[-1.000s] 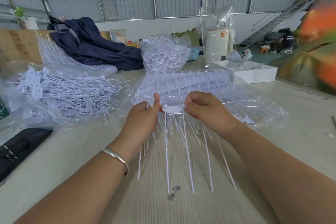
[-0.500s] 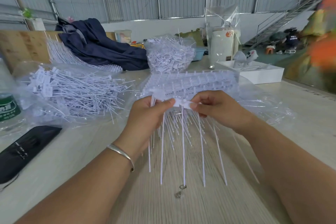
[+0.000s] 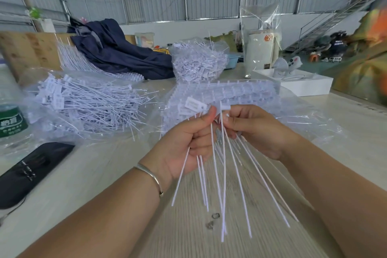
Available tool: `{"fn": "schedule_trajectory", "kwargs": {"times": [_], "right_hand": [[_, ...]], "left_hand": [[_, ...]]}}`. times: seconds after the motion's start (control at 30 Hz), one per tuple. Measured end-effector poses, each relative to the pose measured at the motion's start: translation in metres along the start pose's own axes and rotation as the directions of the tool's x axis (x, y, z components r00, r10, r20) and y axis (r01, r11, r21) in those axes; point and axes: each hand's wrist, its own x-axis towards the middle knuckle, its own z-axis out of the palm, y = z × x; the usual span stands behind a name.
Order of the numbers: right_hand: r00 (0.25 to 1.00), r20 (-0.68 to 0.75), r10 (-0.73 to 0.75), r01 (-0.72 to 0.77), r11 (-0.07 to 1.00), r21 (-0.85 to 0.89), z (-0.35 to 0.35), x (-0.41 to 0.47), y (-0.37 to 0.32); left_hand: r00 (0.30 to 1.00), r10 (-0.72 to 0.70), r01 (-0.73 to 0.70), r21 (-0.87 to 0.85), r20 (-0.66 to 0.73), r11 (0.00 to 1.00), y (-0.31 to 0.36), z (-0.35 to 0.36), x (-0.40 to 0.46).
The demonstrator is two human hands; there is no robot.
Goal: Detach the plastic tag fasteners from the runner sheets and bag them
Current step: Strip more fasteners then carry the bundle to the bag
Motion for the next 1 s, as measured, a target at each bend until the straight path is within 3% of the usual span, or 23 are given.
{"fn": "schedule_trajectory", "kwargs": {"times": [0.17, 0.3, 0.37, 0.43, 0.53, 0.63, 0.77, 0.9, 1.0], "right_hand": [[1.0, -0.028, 0.005, -0.005, 1.0, 0.0, 0.003, -0.002, -0.001], [0.99, -0.138, -0.012, 0.031, 0.99, 0.135, -0.004, -0.002, -0.009], [0.976, -0.214, -0.048, 0.087, 0.981, 0.175, -0.009, -0.003, -0.012], [0.955, -0.276, -0.106, 0.132, 0.988, 0.076, -0.009, -0.003, -0.01], [0.925, -0.34, -0.168, 0.155, 0.986, -0.063, -0.004, -0.002, -0.004], [0.911, -0.369, -0.185, 0.155, 0.982, -0.111, -0.004, -0.002, -0.001], [0.949, -0.277, -0.148, 0.099, 0.978, -0.183, -0.002, -0.002, 0.0], [0.967, -0.235, -0.095, 0.051, 0.981, -0.189, -0.003, -0.002, -0.001], [0.974, -0.218, -0.059, 0.03, 0.991, -0.134, -0.006, -0.004, -0.004]], "left_hand": [[1.0, 0.008, -0.008, 0.019, -0.016, 1.0, 0.005, -0.005, -0.001], [0.986, 0.105, -0.092, 0.101, -0.129, 0.991, 0.016, -0.009, -0.004], [0.943, 0.196, -0.129, 0.249, -0.267, 0.96, 0.018, -0.013, -0.006], [0.869, 0.331, -0.134, 0.469, -0.367, 0.873, 0.017, -0.017, -0.006], [0.81, 0.446, -0.169, 0.576, -0.381, 0.8, 0.015, -0.018, -0.003], [0.816, 0.43, -0.132, 0.599, -0.387, 0.79, 0.014, -0.019, -0.002], [0.823, 0.353, -0.029, 0.589, -0.444, 0.808, 0.013, -0.02, -0.002], [0.88, 0.262, -0.043, 0.483, -0.396, 0.875, 0.016, -0.019, -0.004], [0.878, 0.305, -0.053, 0.559, -0.368, 0.828, 0.014, -0.014, -0.005]]}}
